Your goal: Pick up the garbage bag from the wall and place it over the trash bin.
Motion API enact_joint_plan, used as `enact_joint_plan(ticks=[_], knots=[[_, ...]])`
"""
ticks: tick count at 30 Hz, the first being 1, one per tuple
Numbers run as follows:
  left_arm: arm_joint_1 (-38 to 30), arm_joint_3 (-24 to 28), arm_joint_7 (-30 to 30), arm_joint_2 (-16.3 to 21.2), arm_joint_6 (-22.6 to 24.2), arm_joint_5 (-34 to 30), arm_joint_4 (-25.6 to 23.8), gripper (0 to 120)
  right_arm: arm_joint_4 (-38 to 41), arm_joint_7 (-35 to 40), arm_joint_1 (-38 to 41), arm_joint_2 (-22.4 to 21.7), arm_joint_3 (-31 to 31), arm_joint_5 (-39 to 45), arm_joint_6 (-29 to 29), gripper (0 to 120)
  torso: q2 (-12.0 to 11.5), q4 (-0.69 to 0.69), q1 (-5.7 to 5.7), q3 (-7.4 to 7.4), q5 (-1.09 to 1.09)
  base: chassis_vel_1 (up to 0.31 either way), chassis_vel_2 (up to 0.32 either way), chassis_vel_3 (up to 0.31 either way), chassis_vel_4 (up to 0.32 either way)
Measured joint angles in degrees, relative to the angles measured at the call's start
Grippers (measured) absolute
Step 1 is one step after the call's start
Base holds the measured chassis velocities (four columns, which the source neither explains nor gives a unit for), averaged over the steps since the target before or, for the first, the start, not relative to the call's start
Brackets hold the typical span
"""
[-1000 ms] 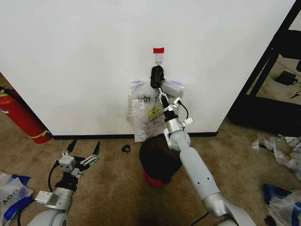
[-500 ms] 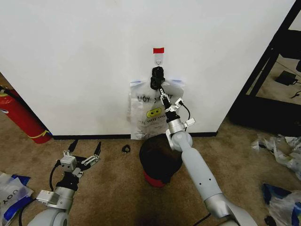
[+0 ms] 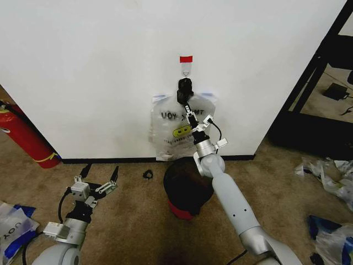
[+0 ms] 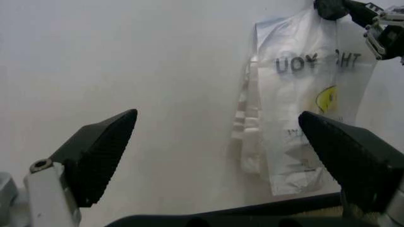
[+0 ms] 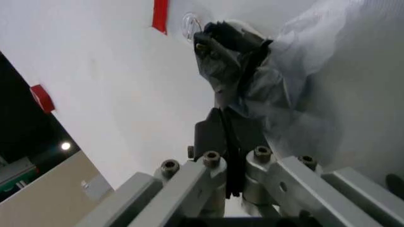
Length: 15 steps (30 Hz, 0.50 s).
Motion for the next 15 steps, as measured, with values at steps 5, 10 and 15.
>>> enact_joint_plan(ticks=[5,10,15], knots=[[-0.2,0.1,0.0,0.0,0.0,0.1,0.1,100,-0.1,-0.1,0.0,-0.1,0.1,0.0,0.0,0,0.0,0.00,0.00,0.00,0.00,0.000,0.000,0.000,0.000],[-0.6,0.2,0.0,-0.1,0.0,0.1,0.1,100,0.6,-1.3,-2.1,-1.0,-0.2,-1.3,0.1,0,0.0,0.00,0.00,0.00,0.01,0.000,0.000,0.000,0.000],[-0.7,0.5,0.0,-0.2,0.0,0.1,0.1,100,3.0,-4.2,-6.6,-4.2,-0.7,-5.1,-0.3,0,0.0,0.00,0.00,0.00,0.00,0.000,0.000,0.000,0.000]])
